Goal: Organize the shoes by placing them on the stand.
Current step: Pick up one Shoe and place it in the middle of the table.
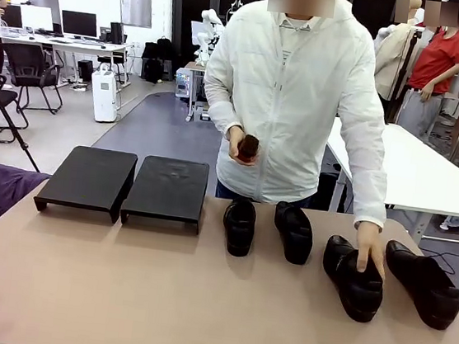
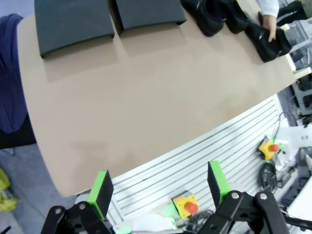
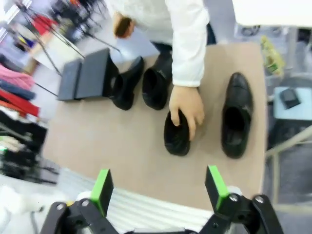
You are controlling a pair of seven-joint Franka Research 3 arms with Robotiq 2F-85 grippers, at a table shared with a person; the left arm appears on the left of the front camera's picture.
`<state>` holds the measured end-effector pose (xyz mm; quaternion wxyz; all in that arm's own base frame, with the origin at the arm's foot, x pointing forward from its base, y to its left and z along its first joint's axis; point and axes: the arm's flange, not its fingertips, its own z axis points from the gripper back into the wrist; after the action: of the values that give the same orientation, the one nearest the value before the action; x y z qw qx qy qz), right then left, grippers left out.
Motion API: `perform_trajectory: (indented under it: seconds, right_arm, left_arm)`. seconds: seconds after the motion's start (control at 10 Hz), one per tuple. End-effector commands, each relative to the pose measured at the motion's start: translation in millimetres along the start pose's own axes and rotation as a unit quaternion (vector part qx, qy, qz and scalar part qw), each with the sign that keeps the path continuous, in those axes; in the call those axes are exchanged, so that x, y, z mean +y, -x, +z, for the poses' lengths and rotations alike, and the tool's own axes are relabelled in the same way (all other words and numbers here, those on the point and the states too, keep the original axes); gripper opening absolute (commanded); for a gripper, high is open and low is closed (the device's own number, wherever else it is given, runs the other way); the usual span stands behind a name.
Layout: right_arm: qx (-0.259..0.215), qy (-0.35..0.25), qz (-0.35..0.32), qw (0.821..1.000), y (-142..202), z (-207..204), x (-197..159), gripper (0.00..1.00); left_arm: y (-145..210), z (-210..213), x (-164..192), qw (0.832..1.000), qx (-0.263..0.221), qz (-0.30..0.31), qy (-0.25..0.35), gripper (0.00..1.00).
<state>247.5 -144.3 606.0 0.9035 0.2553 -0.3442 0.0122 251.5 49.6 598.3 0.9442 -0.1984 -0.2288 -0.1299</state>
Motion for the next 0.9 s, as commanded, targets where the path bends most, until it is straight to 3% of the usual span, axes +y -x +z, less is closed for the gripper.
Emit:
perform_trajectory:
  seconds: [0.0, 0.1, 0.4, 0.6, 0.8]
  right_arm:
    - [0.033, 0.046, 0.013, 0.998, -38.8, -38.7, 3.9, 1.0]
    - [0.046, 0.077, -0.011, 0.996, -32.6, -25.1, -19.8, 1.0]
    - [0.02, 0.092, -0.09, 0.991, 21.9, 68.2, -74.3, 1.0]
    - [0.026, 0.107, -0.079, 0.991, 29.1, 60.5, -73.8, 1.0]
    - [0.039, 0.107, -0.038, 0.993, 12.7, 35.4, -55.2, 1.0]
  left_arm:
    - [-0.5, 2.0, 1.7, 1.0, 0.001, -0.002, 0.007, 1.0]
    - [-0.5, 2.0, 1.7, 1.0, 0.001, -0.002, 0.007, 1.0]
    - [-0.5, 2.0, 1.7, 1.0, 0.001, -0.002, 0.007, 1.0]
    - [-0.5, 2.0, 1.7, 1.0, 0.001, -0.002, 0.007, 1.0]
    - [-0.5, 2.0, 1.7, 1.0, 0.001, -0.002, 0.007, 1.0]
